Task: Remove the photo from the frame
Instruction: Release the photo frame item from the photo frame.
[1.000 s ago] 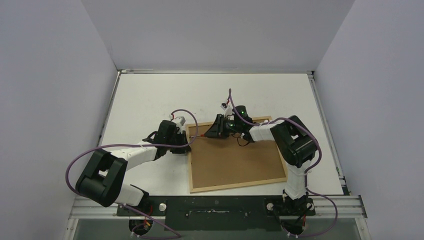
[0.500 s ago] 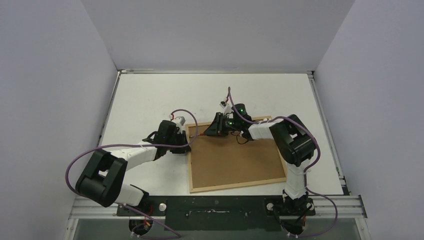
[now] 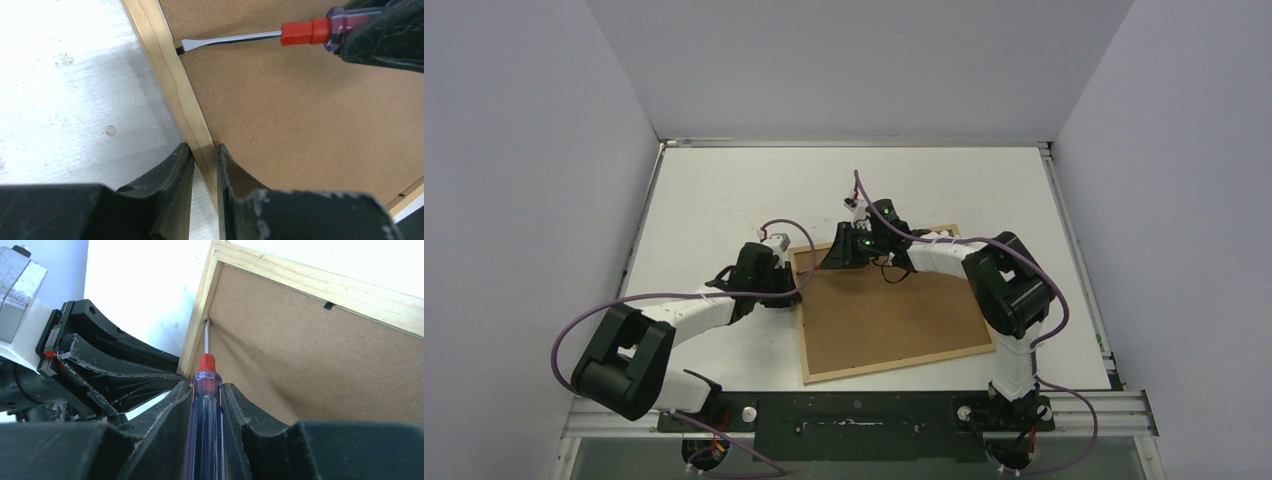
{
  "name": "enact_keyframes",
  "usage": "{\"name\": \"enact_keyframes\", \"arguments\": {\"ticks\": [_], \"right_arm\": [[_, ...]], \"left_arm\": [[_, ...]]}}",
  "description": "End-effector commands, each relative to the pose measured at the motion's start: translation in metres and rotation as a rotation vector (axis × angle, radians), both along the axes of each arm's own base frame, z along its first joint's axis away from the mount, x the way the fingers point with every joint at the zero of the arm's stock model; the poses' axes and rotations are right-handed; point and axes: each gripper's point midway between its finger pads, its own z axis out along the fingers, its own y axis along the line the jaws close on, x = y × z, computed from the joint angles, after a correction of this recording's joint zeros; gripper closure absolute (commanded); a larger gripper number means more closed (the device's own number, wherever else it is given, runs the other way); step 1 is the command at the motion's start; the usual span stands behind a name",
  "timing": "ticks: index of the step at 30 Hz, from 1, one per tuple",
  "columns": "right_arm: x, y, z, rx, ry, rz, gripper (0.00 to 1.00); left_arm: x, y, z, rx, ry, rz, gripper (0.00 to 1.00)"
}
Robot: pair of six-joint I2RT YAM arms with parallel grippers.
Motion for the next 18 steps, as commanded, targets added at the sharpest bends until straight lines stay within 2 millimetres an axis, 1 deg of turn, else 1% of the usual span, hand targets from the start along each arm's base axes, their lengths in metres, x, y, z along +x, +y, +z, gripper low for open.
{"name": "enact_keyframes", "arguments": {"ticks": [1,4,6,12,18], "right_arm": [[-0.012,0.022,0.012,-0.088,-0.099,0.035,1.00],[-0.011,0.027,0.020,-0.124,-0.142,0.040,1.00],[-0.015,0.028,0.021,-0.161,-0.140,0.055,1.00],[-0.016,0.043,0.033,-0.200,-0.192,0.096,1.00],[-0.018,0.060,0.052,-0.207,-0.247,0.131,1.00]], "left_arm": [[-0.007,-0.006,-0.003,-0.022,-0.002,-0.040,1.00],[-0.008,-0.006,-0.001,-0.031,-0.012,-0.036,1.00],[-0.009,-0.005,0.000,-0.035,-0.017,-0.033,1.00],[-0.009,-0.004,0.002,-0.045,-0.033,-0.021,1.00],[-0.008,-0.004,0.004,-0.076,-0.057,0.011,1.00]]}}
